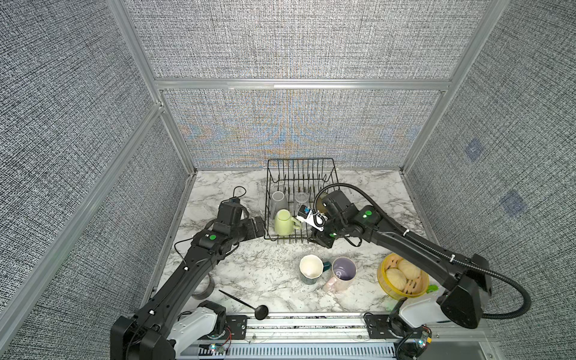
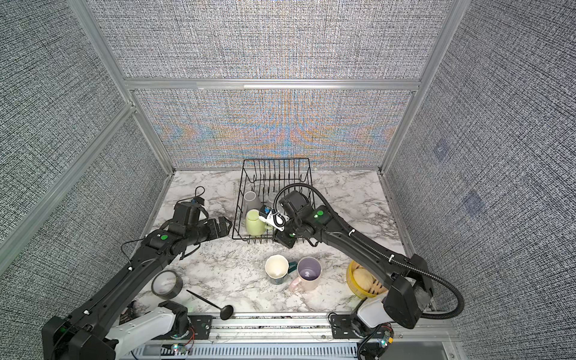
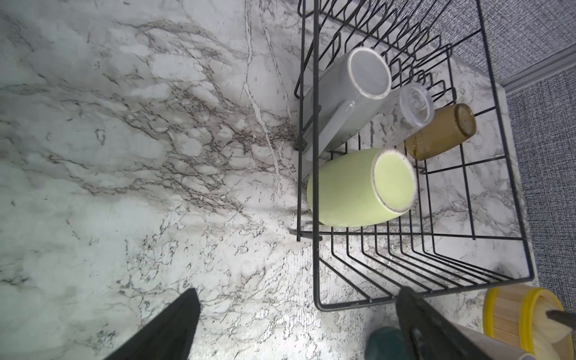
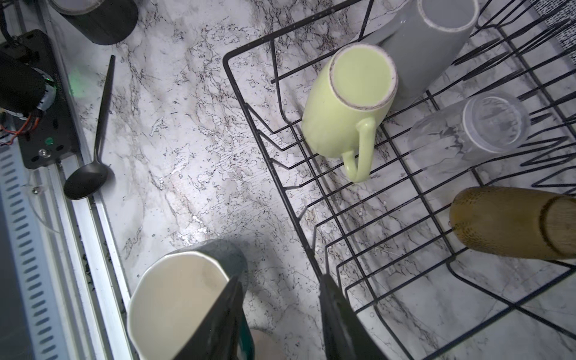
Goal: Load cups into a dish rack
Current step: Place the cup upside down at the dish rack, then move the cup to the bottom-center of the table.
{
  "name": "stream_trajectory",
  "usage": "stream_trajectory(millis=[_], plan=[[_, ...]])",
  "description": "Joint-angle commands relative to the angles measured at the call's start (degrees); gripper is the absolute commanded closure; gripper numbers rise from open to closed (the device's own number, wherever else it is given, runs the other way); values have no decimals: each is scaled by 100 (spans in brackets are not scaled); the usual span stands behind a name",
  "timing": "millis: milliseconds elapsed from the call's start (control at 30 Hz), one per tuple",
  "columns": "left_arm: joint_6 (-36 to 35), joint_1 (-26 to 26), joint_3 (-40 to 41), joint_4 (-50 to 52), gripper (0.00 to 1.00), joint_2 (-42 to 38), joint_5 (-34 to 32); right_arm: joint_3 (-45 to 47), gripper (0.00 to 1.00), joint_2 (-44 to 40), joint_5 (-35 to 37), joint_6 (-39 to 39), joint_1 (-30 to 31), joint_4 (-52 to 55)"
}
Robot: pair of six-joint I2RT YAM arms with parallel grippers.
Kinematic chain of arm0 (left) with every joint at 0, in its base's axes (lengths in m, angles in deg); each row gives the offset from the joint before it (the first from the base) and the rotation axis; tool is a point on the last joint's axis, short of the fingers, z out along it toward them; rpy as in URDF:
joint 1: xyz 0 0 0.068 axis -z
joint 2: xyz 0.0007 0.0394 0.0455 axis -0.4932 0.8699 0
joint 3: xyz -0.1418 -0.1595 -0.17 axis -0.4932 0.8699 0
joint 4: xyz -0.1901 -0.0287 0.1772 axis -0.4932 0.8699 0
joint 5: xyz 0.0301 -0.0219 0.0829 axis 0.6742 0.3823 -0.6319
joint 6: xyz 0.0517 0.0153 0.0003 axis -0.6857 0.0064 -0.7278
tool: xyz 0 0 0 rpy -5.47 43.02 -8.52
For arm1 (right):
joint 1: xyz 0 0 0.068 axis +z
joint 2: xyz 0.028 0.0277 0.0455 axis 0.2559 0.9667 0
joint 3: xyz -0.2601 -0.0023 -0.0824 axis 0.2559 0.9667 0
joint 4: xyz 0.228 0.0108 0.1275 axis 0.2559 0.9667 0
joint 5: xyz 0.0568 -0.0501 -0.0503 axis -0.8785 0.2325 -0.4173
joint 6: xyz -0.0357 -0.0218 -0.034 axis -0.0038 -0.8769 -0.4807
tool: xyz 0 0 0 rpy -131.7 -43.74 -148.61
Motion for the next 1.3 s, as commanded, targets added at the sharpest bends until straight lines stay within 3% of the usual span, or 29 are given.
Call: stream_trajectory(millis=[0, 200, 367, 467, 633, 733, 833, 900, 1067, 1267], plan=[[-130, -3, -80, -60, 2, 6, 70, 64, 54, -53, 71, 490, 150, 335], [-56, 4, 52, -126, 2, -56, -28, 120, 50, 7, 465, 734, 653, 1159], [3, 2, 125, -149, 2, -133, -27, 311, 50, 129, 808, 798, 694, 1406], [-25, 2, 148, -197, 2, -153, 188, 433, 42, 214, 812, 802, 690, 1373], [-230, -2, 165, 146, 2, -175, 794, 424, 41, 461, 947, 791, 690, 1386], [-297, -2, 150, 473, 3, -265, 1064, 440, 49, 549, 555, 721, 695, 1255], [-185, 2, 179, 747, 3, -486, 959, 311, 70, 670, 213, 661, 720, 1229], [-6, -3, 278, 794, 3, -661, 784, 294, 78, 681, 85, 681, 769, 1092], [166, 3, 636, 930, 4, -880, 901, 166, 83, 794, -60, 889, 875, 763], [364, 11, 896, 736, 7, -956, 1808, 26, 83, 1073, -372, 1327, 941, 412]])
